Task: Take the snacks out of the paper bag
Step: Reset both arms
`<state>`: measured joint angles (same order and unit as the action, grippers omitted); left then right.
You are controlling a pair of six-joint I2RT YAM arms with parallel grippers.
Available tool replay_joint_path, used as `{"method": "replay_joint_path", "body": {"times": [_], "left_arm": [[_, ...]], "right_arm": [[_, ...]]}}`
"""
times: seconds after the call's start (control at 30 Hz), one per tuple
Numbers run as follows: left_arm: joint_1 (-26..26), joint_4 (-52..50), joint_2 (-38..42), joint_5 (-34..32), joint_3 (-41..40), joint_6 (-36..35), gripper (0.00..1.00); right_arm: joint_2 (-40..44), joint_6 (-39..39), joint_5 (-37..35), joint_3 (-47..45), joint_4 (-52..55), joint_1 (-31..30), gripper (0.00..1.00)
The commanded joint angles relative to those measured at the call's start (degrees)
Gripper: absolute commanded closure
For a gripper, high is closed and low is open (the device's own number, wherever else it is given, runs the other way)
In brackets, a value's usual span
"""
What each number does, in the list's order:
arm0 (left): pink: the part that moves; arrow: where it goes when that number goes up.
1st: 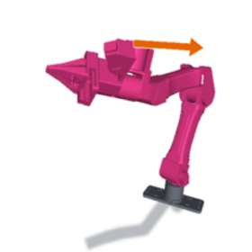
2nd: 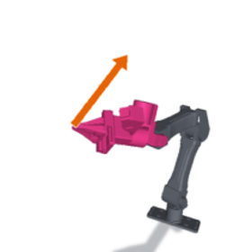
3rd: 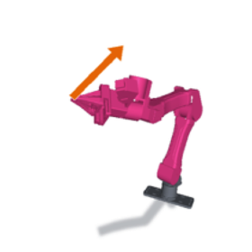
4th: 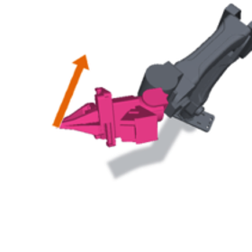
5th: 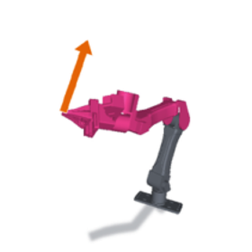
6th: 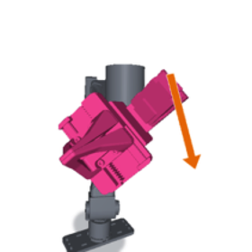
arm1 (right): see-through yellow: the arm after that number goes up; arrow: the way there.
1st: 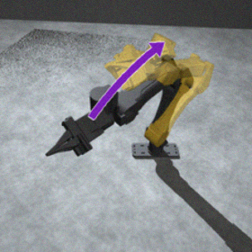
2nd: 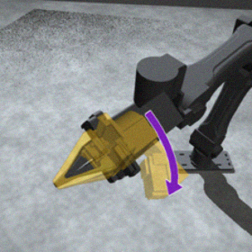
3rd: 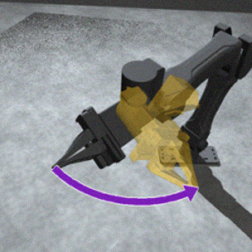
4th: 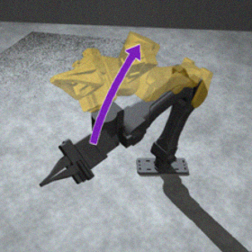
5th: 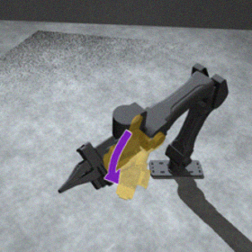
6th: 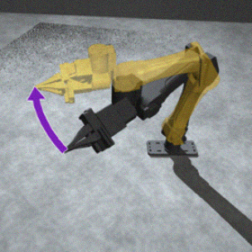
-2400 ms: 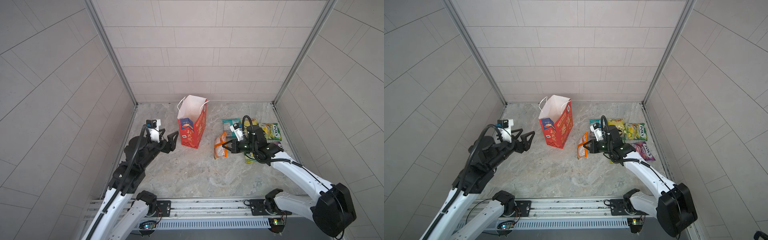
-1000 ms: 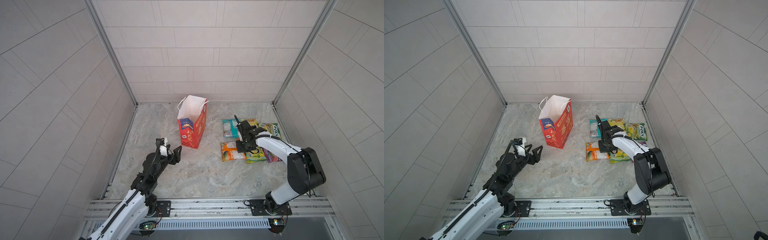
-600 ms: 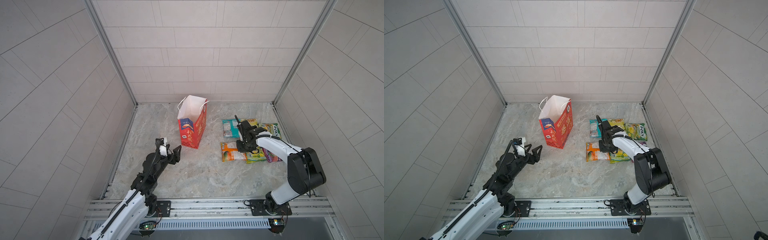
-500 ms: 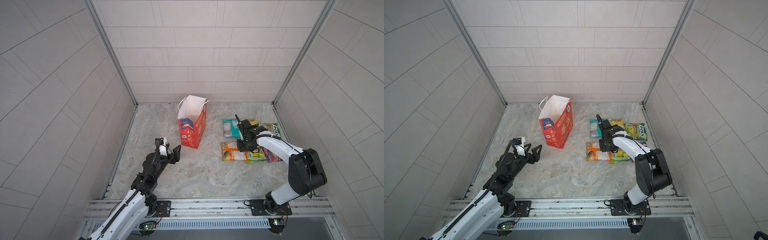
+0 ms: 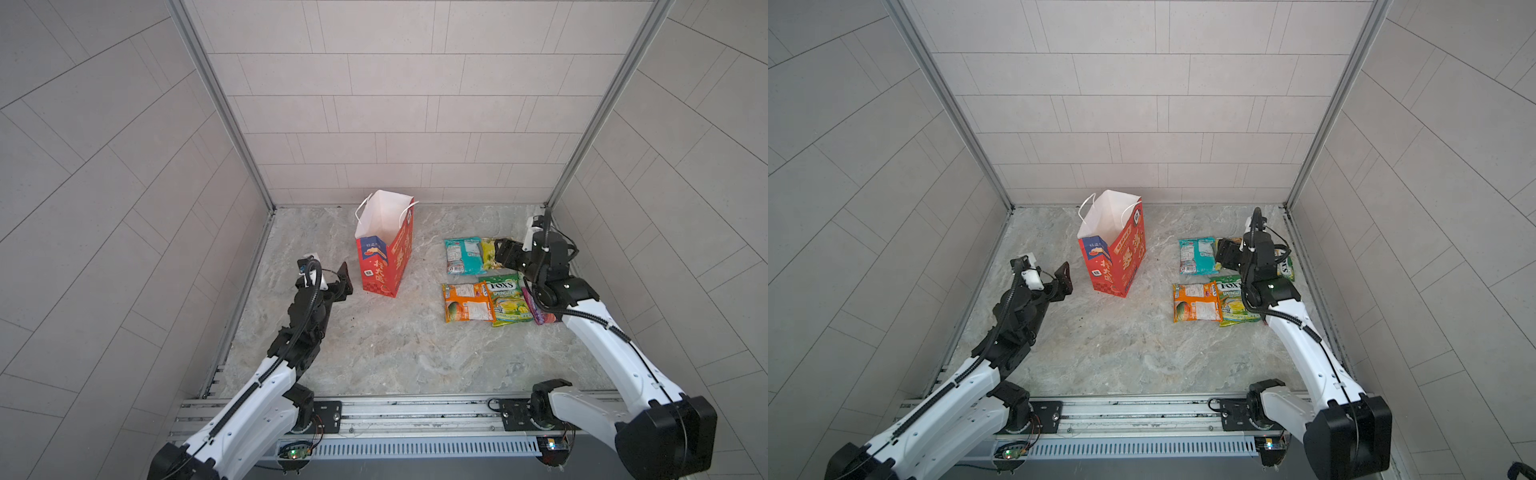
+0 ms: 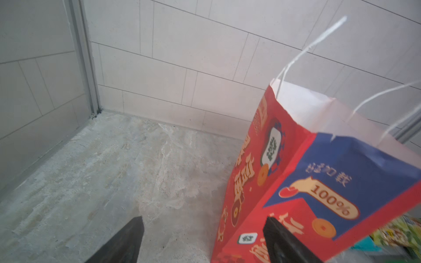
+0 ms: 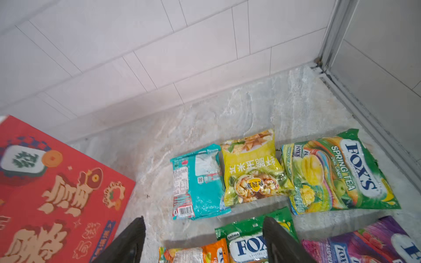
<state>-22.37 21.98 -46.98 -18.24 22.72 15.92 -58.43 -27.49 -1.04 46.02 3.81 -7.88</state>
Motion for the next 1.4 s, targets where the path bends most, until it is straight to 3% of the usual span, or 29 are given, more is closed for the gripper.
{"method": "replay_joint_path", "body": {"times": [0.0, 0.1, 0.27, 0.4, 0.53, 0.7, 0.93, 1.17, 1.37], "left_arm": [[0.8, 8.2, -3.9, -8.8, -0.2, -5.7, 0.07], [3.4, 11.2, -5.8, -12.2, -2.8, -8.1, 0.04], [8.6, 15.6, -9.2, -11.7, -8.1, -11.3, 0.02], [10.3, 23.5, -16.1, -12.0, -10.7, -13.9, 0.0], [15.9, 32.0, -24.3, -5.9, -11.4, -11.1, 0.0], [19.1, 40.7, -31.7, -2.7, -12.2, -10.9, 0.0], [21.7, 54.2, -44.3, 0.5, -13.3, -8.8, 0.0], [21.5, 54.0, -43.8, 11.9, -13.4, -14.4, 0.0], [21.5, 53.2, -45.4, 14.6, -11.3, -15.6, 0.0]], "right_arm": [[3.7, 4.5, -9.7, -9.5, -23.9, -0.3, 0.05], [5.2, 8.0, -17.3, -14.6, -24.6, -0.3, 0.02], [6.6, 10.7, -21.3, -23.7, -31.3, -0.7, 0.01], [2.8, 16.3, -24.7, -26.7, -35.9, -0.8, 0.01], [-3.3, 21.3, -25.6, -27.4, -40.2, -0.8, 0.01], [-11.4, 17.7, -22.6, -27.8, -47.0, 2.5, 0.0], [-12.1, 19.2, -23.0, -27.5, -48.1, 3.7, 0.0], [-11.6, 19.1, -21.7, -29.1, -50.3, 4.2, 0.01], [-11.3, 19.2, -21.1, -28.9, -44.3, 4.2, 0.02]]}}
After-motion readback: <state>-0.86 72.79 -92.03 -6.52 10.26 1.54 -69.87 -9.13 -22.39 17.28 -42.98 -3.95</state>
